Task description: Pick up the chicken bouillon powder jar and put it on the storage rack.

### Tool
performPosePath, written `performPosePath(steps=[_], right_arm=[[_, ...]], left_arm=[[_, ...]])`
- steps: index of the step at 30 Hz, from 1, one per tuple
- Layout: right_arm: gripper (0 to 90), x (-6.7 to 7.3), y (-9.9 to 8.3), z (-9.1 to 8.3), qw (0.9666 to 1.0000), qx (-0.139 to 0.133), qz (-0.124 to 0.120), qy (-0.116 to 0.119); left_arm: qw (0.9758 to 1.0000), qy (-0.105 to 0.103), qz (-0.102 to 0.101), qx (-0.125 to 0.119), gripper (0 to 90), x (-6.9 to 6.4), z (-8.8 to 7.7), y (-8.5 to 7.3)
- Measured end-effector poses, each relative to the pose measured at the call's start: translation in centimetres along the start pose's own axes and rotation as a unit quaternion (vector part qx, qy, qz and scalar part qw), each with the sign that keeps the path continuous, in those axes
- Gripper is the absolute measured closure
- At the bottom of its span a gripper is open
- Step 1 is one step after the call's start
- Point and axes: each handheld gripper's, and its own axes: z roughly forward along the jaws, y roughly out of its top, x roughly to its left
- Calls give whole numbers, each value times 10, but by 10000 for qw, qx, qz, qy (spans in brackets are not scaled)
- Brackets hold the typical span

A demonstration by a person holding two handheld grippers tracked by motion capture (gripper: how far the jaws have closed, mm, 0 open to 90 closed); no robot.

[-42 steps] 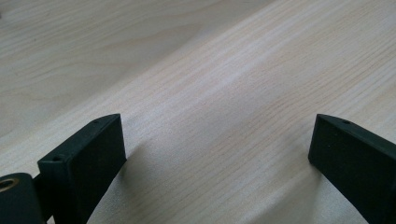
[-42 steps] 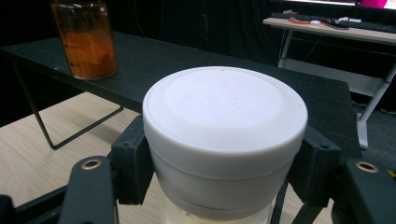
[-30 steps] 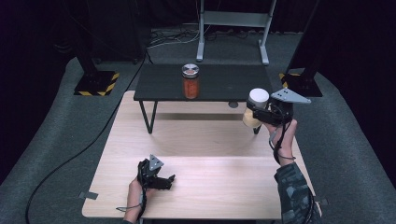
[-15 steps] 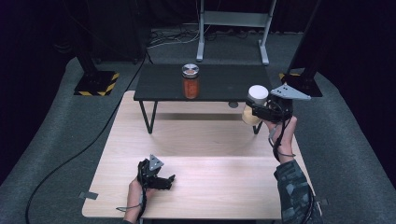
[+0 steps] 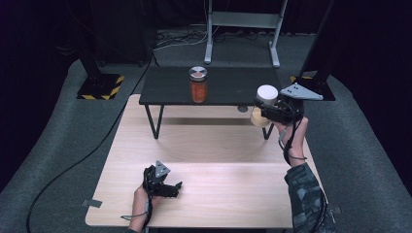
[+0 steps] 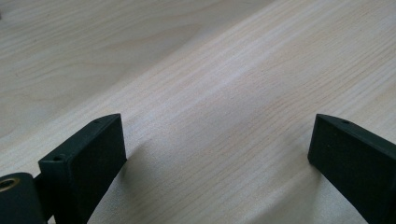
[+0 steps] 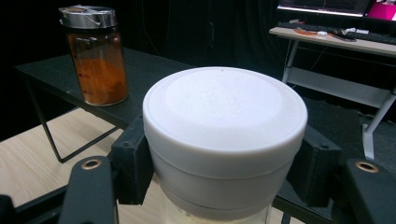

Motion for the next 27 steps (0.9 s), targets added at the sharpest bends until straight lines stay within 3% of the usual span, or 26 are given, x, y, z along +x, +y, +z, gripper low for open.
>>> performPosePath(steps=[27], right_arm=[[326, 0, 23, 7, 10000, -48, 45, 59]], left_arm=[[10000, 13, 21, -6, 35, -1, 0, 0]])
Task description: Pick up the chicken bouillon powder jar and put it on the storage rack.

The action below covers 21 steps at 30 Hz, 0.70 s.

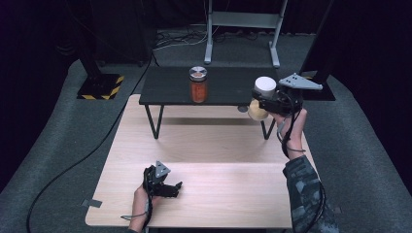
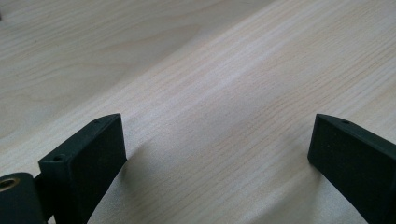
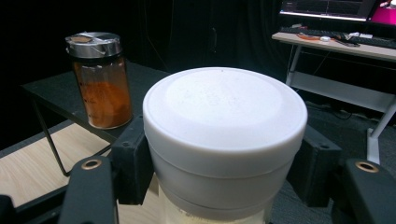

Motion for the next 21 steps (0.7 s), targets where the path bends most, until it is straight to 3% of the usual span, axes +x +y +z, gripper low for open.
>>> performPosePath(steps=[21], right_arm=[[326, -1, 13, 9, 10000, 30, 67, -61]], left_arm=[[10000, 8, 16, 1, 36, 0, 0, 0]])
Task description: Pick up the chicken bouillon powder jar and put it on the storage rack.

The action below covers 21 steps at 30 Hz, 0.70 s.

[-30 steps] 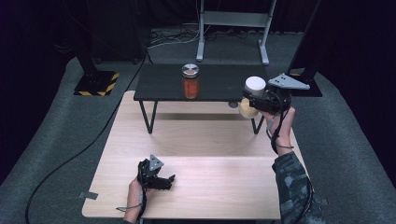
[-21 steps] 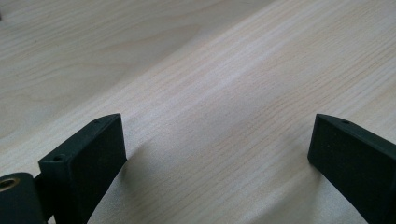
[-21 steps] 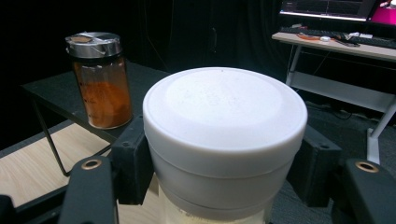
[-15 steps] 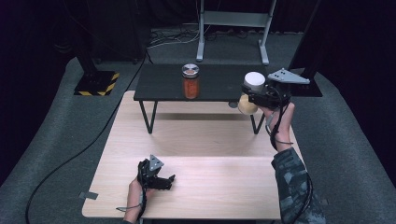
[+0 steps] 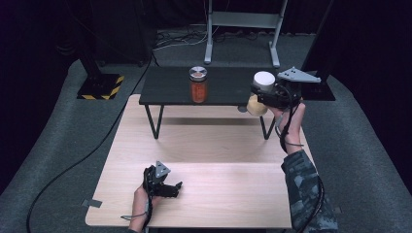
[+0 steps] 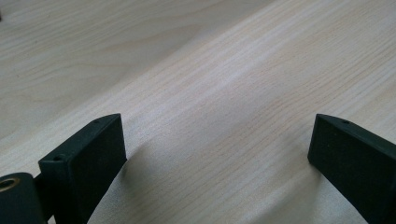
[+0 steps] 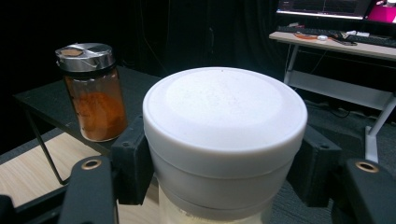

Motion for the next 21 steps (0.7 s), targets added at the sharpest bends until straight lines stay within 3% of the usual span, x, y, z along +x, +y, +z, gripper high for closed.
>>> performPosePath(steps=[21], right_arm=[[326, 1, 8, 8, 10000, -5, 9, -50]], left_arm=[[10000, -3, -11, -3, 35, 0, 0, 0]])
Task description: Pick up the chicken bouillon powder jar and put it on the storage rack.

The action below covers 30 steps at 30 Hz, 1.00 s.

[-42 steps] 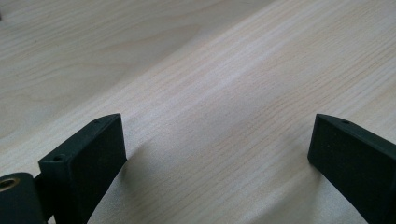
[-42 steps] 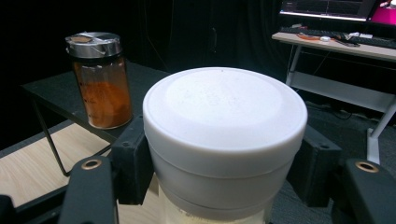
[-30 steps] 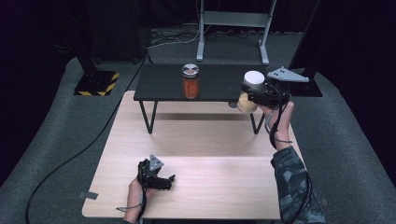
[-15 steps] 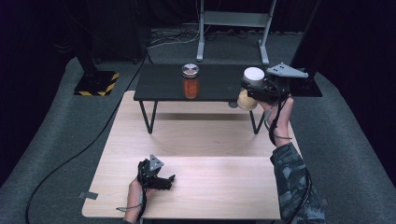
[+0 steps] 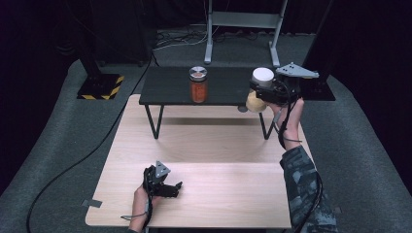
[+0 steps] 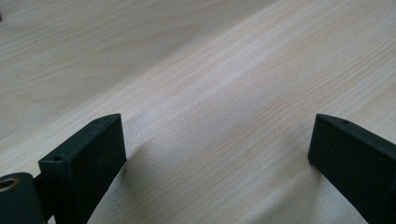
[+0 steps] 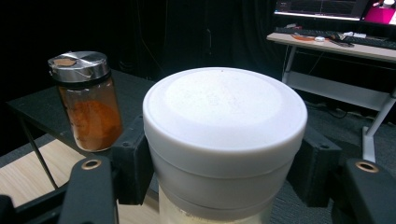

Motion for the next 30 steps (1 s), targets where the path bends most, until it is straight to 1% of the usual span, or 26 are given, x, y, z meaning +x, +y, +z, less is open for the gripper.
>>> performPosePath(steps=[13, 20, 30], right_arm=[[326, 1, 5, 5, 10000, 22, -17, -7], [326, 0, 5, 10, 10000, 60, 16, -28], [326, 0, 7, 13, 10000, 48, 29, -52]], left_arm=[[10000, 2, 11, 5, 35, 0, 0, 0], [10000, 1, 2, -1, 36, 0, 0, 0], [10000, 0, 1, 0, 35, 0, 0, 0]])
